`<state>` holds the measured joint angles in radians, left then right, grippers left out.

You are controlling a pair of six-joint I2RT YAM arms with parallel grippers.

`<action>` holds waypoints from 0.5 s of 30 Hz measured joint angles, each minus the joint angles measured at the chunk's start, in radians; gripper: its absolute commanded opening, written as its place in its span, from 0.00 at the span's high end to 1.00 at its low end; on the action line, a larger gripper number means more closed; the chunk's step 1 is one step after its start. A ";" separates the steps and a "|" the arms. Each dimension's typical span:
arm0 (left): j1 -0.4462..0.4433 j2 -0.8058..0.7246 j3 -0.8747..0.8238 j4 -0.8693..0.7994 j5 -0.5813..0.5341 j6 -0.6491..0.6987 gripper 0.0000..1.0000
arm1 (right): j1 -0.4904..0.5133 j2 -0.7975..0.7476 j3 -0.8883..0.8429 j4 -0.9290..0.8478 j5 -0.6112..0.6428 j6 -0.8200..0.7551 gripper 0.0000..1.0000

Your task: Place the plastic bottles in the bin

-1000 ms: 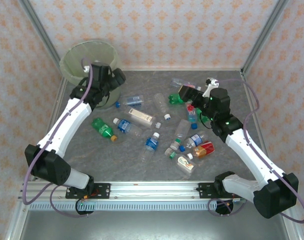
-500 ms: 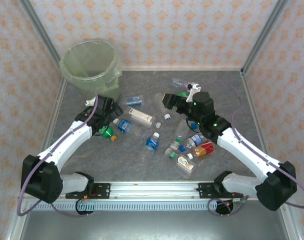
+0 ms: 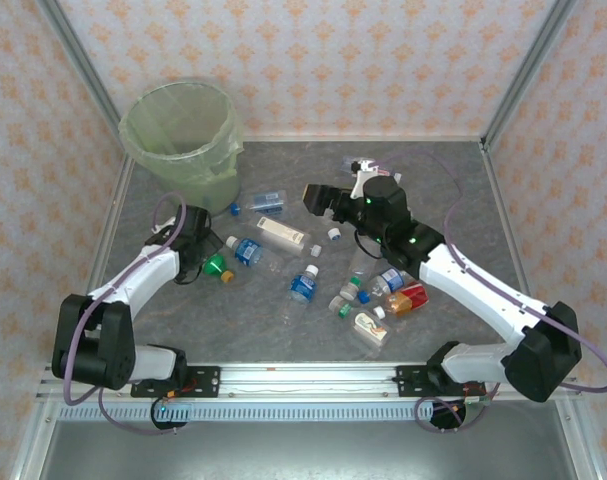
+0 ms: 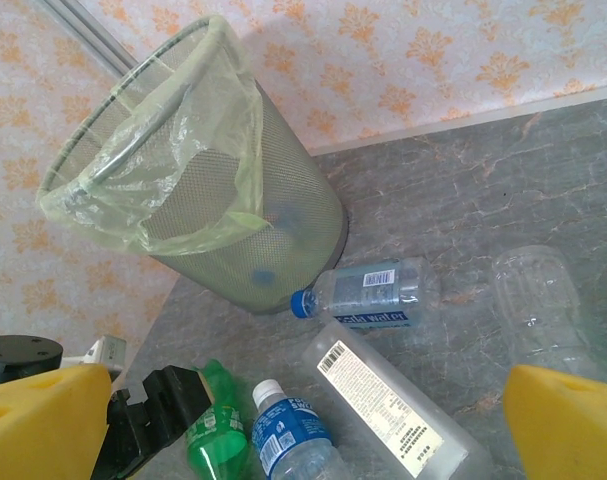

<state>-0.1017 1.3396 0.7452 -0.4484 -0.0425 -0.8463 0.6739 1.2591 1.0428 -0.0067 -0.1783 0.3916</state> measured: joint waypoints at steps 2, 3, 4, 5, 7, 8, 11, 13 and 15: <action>0.011 0.017 -0.013 0.024 0.010 0.008 0.08 | 0.002 0.008 0.001 0.000 0.000 -0.003 0.00; 0.012 0.024 -0.016 0.034 0.011 0.010 0.10 | 0.003 0.011 0.002 -0.001 -0.001 -0.003 0.00; 0.012 0.034 -0.018 0.042 0.013 0.012 0.11 | 0.004 0.016 0.004 -0.001 -0.001 -0.003 0.00; 0.012 0.044 -0.019 0.053 0.013 0.018 0.12 | 0.004 0.020 0.006 -0.001 -0.002 -0.005 0.00; 0.013 0.058 -0.022 0.069 0.014 0.022 0.12 | 0.005 0.027 0.012 -0.001 -0.004 -0.010 0.00; 0.015 0.063 -0.026 0.080 0.016 0.026 0.12 | 0.005 0.029 0.016 -0.002 -0.005 -0.011 0.00; 0.024 0.074 -0.040 0.108 0.021 0.032 0.13 | 0.006 0.029 0.024 -0.001 -0.005 -0.011 0.00; 0.026 0.082 -0.046 0.123 0.029 0.035 0.13 | 0.010 0.029 0.027 -0.001 -0.006 -0.011 0.00; 0.026 0.091 -0.048 0.132 0.035 0.036 0.16 | 0.016 0.029 0.027 -0.002 -0.008 -0.011 0.00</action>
<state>-0.0757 1.4303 0.6975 -0.3161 -0.0071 -0.8104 0.6895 1.2884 1.0695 -0.0082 -0.1867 0.3809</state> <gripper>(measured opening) 0.864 0.997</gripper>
